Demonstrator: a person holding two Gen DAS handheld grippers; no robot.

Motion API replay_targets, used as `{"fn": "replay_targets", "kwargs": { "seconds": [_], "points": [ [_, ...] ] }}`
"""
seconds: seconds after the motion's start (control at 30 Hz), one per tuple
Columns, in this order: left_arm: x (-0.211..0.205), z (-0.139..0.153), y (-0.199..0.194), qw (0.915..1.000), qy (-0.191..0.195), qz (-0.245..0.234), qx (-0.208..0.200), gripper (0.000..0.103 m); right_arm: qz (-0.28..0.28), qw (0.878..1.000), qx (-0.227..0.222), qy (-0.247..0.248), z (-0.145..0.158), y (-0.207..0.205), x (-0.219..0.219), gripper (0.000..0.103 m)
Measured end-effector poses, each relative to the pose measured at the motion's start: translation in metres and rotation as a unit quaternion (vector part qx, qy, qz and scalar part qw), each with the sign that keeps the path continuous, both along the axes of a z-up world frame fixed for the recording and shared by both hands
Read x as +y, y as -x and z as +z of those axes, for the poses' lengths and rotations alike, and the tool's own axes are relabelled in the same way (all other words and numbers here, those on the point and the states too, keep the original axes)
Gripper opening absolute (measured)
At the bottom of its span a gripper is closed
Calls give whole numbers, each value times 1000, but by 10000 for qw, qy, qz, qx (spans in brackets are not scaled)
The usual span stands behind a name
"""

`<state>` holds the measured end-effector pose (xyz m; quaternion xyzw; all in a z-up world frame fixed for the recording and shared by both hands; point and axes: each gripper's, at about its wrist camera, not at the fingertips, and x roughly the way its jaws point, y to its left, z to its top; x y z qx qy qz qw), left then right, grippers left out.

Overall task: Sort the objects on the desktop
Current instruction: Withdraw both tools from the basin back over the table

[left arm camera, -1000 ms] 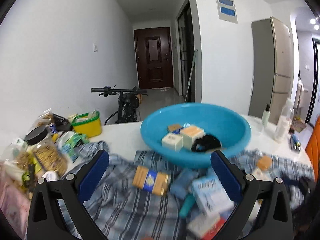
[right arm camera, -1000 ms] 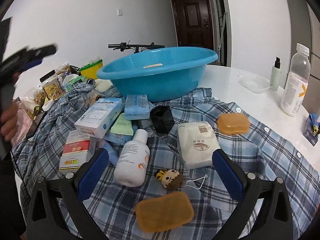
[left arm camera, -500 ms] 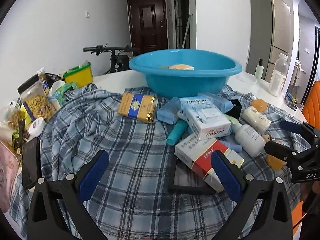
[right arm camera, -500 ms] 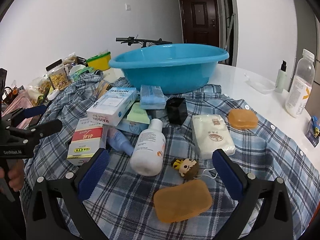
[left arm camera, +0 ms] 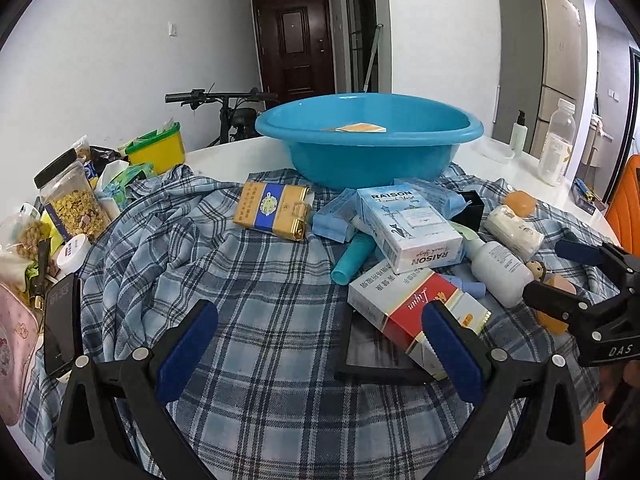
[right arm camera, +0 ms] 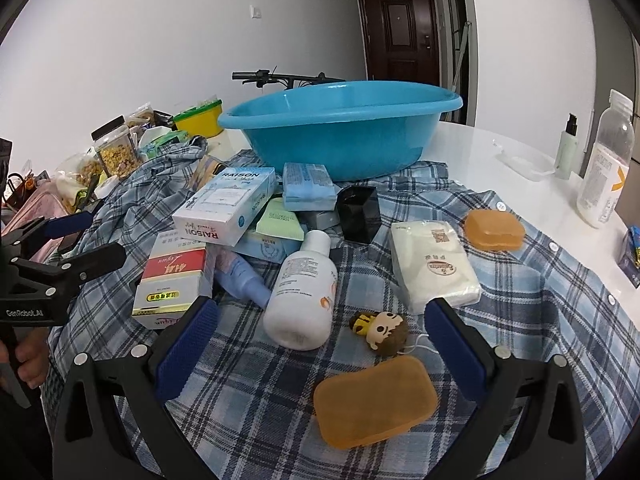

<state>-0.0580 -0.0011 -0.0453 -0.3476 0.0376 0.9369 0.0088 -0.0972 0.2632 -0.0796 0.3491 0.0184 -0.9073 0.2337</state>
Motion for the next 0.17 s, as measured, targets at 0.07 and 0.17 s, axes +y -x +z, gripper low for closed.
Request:
{"fn": "replay_targets", "kwargs": {
  "seconds": [0.07, 0.17],
  "points": [
    [0, -1, 0, 10000, 63, 17, 41, 103, 7, 10000, 0, 12, -1, -1, -1, 103],
    [0, -2, -1, 9999, 61, -44, 67, 103, -2, 10000, 7, 4, -1, -1, -1, 103]
  ]
}}
